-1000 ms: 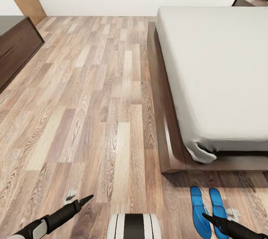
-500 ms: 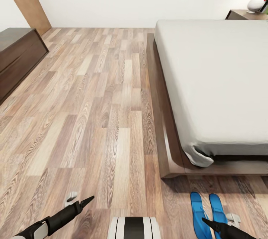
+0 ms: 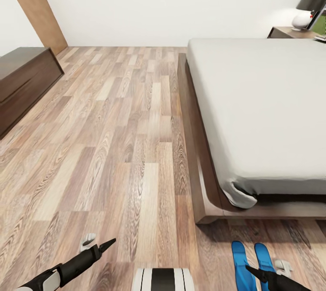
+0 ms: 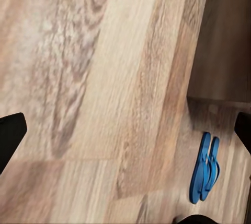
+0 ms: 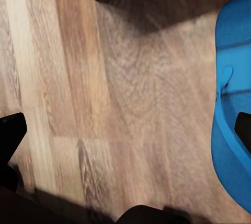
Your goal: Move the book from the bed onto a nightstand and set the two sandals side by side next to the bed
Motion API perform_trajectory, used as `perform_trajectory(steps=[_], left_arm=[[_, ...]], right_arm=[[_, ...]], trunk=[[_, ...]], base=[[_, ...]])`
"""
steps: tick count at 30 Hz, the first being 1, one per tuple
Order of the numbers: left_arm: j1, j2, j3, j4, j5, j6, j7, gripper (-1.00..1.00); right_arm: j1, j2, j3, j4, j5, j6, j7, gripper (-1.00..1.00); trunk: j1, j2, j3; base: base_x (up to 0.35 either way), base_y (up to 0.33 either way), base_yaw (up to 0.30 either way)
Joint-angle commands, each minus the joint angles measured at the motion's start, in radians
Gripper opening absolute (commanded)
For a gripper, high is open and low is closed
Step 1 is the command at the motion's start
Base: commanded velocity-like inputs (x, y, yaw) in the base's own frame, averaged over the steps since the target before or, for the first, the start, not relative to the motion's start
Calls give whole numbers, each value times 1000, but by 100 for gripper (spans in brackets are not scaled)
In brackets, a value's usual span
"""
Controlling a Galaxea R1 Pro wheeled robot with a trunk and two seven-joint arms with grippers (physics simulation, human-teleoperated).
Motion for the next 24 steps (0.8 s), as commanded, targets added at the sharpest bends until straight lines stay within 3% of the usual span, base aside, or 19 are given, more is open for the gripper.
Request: perform_trajectory(steps=[1, 24], left_arm=[[0, 0, 7, 0, -5, 5, -3, 100], [0, -1, 6, 0, -5, 4, -1, 100]], right_arm=[[0, 0, -4, 1, 0, 5, 4, 100], [0, 0, -4, 1, 0, 3, 1, 100]], trunk=[[-1, 0, 3], [-11, 5, 92]], base=[[0, 0, 0], [0, 0, 0]])
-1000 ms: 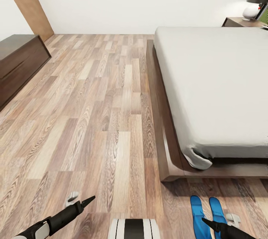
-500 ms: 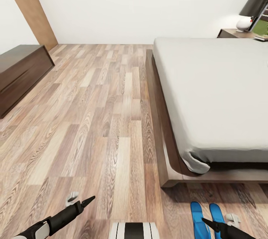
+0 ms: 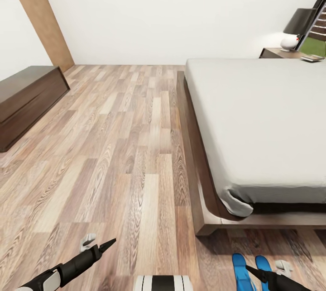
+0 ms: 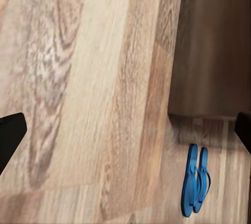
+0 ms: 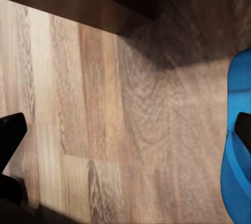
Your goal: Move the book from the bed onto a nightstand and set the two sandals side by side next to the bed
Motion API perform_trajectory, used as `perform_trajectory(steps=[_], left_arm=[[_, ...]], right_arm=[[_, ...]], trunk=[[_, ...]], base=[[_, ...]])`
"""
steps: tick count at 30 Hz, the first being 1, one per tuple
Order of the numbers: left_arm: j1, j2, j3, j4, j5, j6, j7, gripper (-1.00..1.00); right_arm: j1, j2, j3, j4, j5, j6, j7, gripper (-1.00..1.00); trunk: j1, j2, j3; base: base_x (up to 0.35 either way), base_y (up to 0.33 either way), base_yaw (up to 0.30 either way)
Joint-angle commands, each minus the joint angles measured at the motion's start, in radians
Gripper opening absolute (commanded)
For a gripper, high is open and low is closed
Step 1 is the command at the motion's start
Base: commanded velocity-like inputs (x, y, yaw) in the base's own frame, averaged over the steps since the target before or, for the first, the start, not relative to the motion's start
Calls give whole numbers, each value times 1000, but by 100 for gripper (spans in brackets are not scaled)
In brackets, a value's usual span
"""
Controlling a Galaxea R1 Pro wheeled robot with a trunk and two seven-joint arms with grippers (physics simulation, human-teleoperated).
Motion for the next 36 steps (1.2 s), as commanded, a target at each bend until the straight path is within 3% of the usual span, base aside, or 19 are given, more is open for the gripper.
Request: perform_trajectory(steps=[1, 7, 14, 18, 22, 26, 29, 36], left_arm=[[0, 0, 7, 0, -5, 5, -3, 100], [0, -10, 7, 1, -5, 4, 7, 100], [0, -45, 6, 2, -20, -1, 118, 100], [0, -84, 6, 2, -53, -3, 185, 100], [0, -112, 6, 5, -105, -3, 253, 100], [10, -123, 6, 12, -157, -11, 325, 100], [29, -127, 6, 14, -180, -36, 369, 100], [57, -132, 6, 15, -194, -85, 398, 100]], right_arm=[[0, 0, -4, 1, 0, 5, 4, 100], [0, 7, -1, 12, 5, -2, -10, 100], [0, 155, 2, 52, 11, -32, -162, 100], [0, 214, 6, 60, 29, -40, -257, 100], [0, 234, 8, 65, 77, -43, -294, 100], [0, 241, 9, 67, 111, -44, -308, 100], [0, 243, 9, 67, 122, -44, -312, 100], [0, 244, 8, 67, 127, -43, -327, 100]], trunk=[[-1, 0, 3], [-3, 1, 26], [-6, 3, 54], [-8, 4, 69], [-10, 5, 84], [-12, 6, 100], [-13, 7, 112], [-16, 8, 139]], base=[[0, 0, 0], [0, 0, 0], [0, 0, 0], [0, 0, 0], [0, 0, 0], [0, 0, 0], [0, 0, 0], [0, 0, 0]])
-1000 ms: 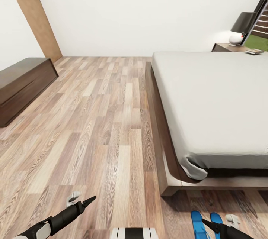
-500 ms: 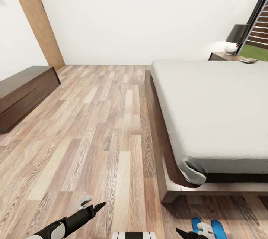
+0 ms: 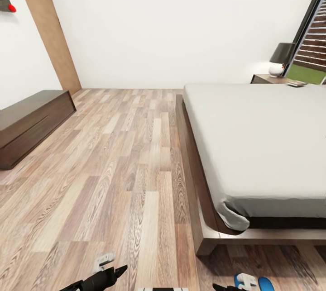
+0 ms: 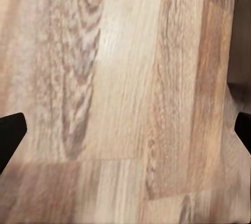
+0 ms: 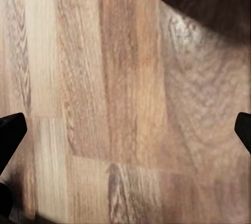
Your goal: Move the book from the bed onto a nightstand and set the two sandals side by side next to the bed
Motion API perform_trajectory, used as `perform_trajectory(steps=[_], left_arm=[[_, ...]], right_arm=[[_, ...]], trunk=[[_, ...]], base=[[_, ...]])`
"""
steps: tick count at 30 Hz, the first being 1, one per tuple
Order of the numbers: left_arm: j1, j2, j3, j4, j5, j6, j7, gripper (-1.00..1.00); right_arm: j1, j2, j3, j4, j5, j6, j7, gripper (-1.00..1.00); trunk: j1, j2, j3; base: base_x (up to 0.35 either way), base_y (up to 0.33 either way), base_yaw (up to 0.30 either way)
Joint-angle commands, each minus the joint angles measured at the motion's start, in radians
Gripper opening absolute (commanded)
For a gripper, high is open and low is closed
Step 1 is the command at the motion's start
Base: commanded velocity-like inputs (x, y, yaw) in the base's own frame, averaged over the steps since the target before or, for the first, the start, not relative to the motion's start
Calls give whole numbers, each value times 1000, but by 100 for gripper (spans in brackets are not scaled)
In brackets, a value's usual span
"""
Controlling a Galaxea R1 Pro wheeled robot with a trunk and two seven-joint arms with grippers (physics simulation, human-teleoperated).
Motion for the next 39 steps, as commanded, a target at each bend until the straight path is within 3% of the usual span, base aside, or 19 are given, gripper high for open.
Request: perform_trajectory(steps=[1, 10, 21, 39], left_arm=[[1, -2, 7, 2, -5, -5, -2, 100], [6, -16, 8, 2, -9, -15, 22, 100], [6, -33, 7, 2, -9, -16, 86, 100], [7, -34, 7, 2, -9, -17, 89, 100]], right_arm=[[-1, 0, -2, 1, -3, 0, -4, 100], [-1, 5, -1, -3, 0, -1, -145, 100], [-1, 5, -2, 0, 1, -8, -156, 100], [-1, 5, -2, 1, -2, -8, -157, 100]], trunk=[[-1, 0, 3], [-5, 2, 38], [-10, 5, 81], [-79, 131, 137]], base=[[0, 0, 0], [0, 0, 0], [0, 0, 0], [0, 0, 0]])
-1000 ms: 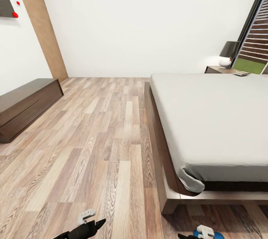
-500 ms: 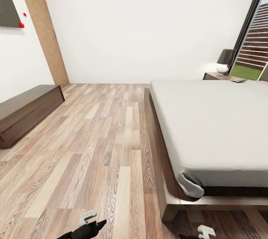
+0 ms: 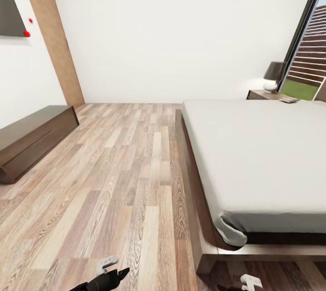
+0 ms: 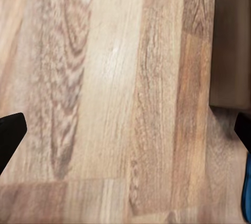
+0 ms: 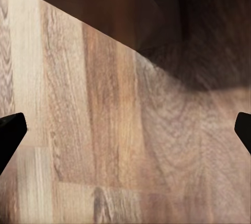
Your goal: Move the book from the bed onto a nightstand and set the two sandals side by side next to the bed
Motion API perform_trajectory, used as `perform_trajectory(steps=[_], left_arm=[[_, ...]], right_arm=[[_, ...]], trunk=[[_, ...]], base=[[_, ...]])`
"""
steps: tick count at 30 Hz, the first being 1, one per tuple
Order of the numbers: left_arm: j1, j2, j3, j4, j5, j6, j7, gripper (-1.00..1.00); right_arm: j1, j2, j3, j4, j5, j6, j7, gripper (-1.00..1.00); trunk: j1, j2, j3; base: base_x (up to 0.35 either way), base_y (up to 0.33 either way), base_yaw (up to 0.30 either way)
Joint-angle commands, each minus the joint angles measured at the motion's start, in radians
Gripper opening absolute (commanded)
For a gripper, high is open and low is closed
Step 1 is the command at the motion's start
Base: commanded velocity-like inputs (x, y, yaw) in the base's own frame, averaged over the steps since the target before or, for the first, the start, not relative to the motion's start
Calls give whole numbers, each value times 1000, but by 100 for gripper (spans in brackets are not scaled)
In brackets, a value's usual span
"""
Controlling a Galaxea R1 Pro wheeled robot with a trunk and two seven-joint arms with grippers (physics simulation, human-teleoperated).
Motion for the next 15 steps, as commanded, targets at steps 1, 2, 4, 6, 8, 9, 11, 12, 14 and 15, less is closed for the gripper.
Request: perform_trajectory(steps=[1, 2, 4, 6, 8, 9, 11, 12, 14, 15], left_arm=[[-1, 0, 7, 2, -3, -2, -4, 100], [0, 0, 7, 2, -3, -2, -4, 100], [0, 0, 7, 2, -3, -2, -4, 100], [0, 0, 7, 2, -3, -2, -4, 100], [0, 0, 7, 2, -3, -2, -4, 100], [0, 0, 7, 2, -3, -2, -3, 100], [0, 0, 7, 2, -3, -2, -3, 100], [0, 0, 7, 2, -3, -2, -3, 100], [0, 0, 7, 2, -3, -2, -3, 100], [0, 0, 7, 2, -3, -2, -3, 100]], right_arm=[[-1, 0, -2, 2, -4, -1, 4, 100], [-1, 0, -2, 2, -4, -1, 4, 100], [-1, 0, -2, 2, -4, -1, 5, 100], [-1, 0, -2, 2, -4, -1, 5, 100], [-1, 0, -2, 2, -4, -1, 4, 100], [-1, 0, -2, 2, -4, -1, 4, 100], [-1, 0, -2, 2, -4, -1, 4, 100], [-1, 0, -2, 2, -4, -1, 4, 100], [-1, 0, -2, 2, -4, -1, 4, 100], [-1, 0, -2, 2, -4, -1, 4, 100]], trunk=[[-4, 7, 2], [-8, 14, 5], [-16, 28, 12], [-23, 42, 18], [-31, 56, 24], [-35, 63, 27], [-42, 77, 34], [-46, 84, 37], [-54, 98, 43], [-58, 105, 46]], base=[[0, 0, 0], [0, 0, 0], [0, 0, 0], [0, 0, 0], [0, 0, 0], [0, 0, 0], [0, 0, 0], [0, 0, 0], [0, 0, 0], [0, 0, 0]])
